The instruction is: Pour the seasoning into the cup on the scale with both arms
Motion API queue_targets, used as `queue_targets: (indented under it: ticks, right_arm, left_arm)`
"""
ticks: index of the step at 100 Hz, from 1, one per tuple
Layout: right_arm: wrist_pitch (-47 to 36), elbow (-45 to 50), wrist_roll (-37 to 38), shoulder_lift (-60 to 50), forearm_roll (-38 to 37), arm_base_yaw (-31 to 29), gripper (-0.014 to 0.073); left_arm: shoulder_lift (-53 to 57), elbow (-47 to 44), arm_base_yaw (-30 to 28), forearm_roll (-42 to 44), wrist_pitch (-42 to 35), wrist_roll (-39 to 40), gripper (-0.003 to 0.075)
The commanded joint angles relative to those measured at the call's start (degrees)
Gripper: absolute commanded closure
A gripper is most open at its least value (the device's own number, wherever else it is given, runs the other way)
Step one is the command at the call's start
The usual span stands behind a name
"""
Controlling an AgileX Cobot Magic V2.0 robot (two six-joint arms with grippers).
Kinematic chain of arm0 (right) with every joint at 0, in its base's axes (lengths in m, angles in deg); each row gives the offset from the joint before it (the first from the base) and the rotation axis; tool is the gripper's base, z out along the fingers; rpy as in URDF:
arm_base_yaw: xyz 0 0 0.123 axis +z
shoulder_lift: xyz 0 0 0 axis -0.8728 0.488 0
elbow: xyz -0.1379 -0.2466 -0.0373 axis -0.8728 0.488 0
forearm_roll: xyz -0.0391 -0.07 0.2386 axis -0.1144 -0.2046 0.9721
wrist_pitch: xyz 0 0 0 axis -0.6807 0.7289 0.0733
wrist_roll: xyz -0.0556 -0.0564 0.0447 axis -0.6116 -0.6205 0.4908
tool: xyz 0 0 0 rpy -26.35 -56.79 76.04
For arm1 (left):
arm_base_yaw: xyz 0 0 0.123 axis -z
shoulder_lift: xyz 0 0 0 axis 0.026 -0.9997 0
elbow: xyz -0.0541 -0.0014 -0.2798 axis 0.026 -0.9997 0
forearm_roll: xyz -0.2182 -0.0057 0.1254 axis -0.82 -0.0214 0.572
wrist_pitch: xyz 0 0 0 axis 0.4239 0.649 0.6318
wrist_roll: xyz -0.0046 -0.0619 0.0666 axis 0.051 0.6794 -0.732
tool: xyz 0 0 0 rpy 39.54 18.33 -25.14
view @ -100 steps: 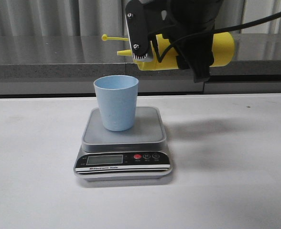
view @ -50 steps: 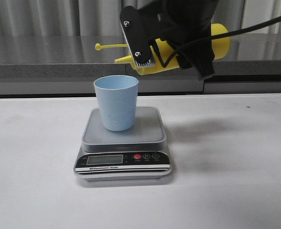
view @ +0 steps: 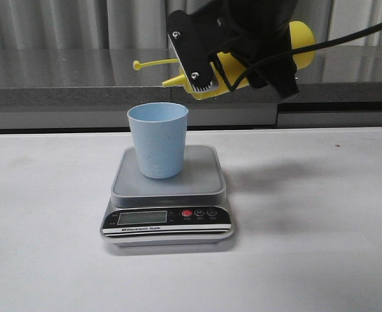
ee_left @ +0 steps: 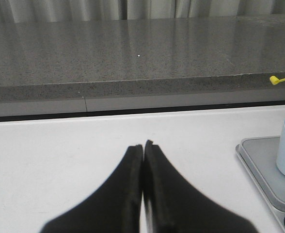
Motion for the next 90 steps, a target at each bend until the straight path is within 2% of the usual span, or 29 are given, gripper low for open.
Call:
queue_targets:
  ticks: [1,22,60,90]
  right_arm:
    - [0.9,-1.9,0.7,-2.8,-3.5,0.0,0.0421]
    - [0.9,-1.9,11.4,-2.9,-3.4,0.0,0.0421]
    - [-4.4,-1.9,40.2,-5.3,-2.8,-2.3,0.0421]
    - [-13.5,0.0,45.7,-9.3,1.2,-7.8,0.0421]
  left_arm:
    - [-0.4,1.4,0.0,-0.5,-5.1,0.3,0.0738]
    - [-0.4,1.4,0.0,-0.5,-5.1,0.3,0.0738]
    - [-0.4,1.4,0.0,-0.5,-5.1,0.3,0.0738]
    - [-0.4,1.4,0.0,-0.5,-5.1,0.3,0.0738]
